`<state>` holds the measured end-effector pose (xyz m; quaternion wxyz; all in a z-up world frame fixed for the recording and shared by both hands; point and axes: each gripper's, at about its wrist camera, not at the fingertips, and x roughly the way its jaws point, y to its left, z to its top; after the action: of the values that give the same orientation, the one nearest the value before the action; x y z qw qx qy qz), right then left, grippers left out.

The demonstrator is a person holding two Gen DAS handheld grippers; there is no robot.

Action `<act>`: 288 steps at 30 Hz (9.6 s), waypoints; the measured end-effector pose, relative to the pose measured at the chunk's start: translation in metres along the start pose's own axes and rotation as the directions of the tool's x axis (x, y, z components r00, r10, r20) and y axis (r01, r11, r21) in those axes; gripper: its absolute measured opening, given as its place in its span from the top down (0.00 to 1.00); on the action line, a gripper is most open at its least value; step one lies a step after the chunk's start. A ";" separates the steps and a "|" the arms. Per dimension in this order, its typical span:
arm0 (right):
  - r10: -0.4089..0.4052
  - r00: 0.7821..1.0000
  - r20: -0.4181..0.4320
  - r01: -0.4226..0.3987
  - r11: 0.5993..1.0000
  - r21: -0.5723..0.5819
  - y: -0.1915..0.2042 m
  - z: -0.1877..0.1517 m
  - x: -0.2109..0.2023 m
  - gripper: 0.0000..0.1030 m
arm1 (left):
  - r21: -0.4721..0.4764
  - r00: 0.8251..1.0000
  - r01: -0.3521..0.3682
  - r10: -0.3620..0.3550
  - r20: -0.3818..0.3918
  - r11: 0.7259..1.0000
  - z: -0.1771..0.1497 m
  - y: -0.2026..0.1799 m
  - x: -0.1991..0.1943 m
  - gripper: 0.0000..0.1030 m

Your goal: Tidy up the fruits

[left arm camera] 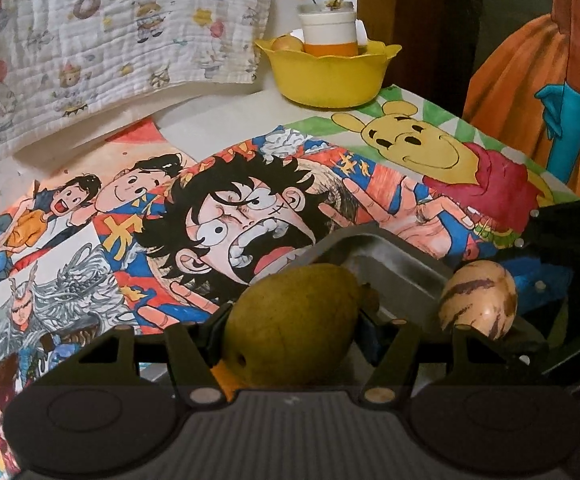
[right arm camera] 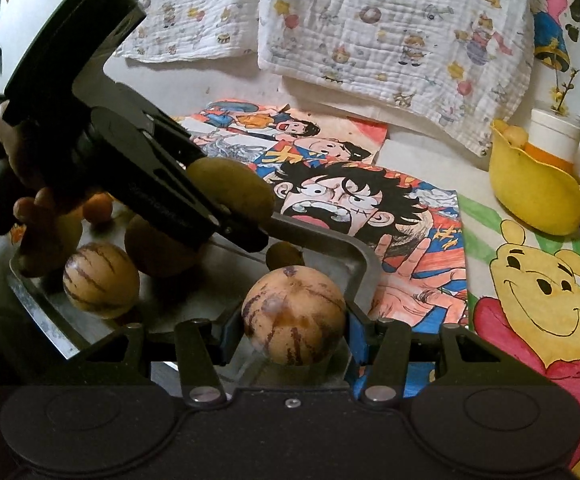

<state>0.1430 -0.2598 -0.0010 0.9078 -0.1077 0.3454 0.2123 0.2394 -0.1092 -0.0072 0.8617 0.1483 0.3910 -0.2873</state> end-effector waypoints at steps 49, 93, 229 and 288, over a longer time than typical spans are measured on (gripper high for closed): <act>-0.005 0.999 -0.042 0.001 0.996 -0.092 0.009 0.001 0.011 0.45 | 0.077 0.992 -0.074 0.081 -0.092 0.994 -0.004 0.004 0.006 0.36; -0.099 0.970 0.223 0.057 0.981 0.185 0.027 -0.003 -0.048 0.02 | -0.287 0.937 -0.241 0.299 0.179 0.927 -0.059 0.000 -0.118 0.00; -0.097 0.988 0.123 0.065 0.968 0.243 0.088 -0.052 -0.110 0.01 | -0.487 0.903 -0.353 0.427 0.047 0.799 -0.185 -0.066 -0.176 0.00; -0.096 0.990 0.106 0.068 0.968 0.242 0.086 -0.054 -0.105 0.01 | -0.509 0.901 -0.340 0.429 0.064 0.791 -0.188 -0.064 -0.182 0.00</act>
<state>0.0013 -0.2352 0.0254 0.9408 0.0000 0.3097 0.1376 -0.0064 -0.0002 0.0065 0.9422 -0.0223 0.3342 -0.0097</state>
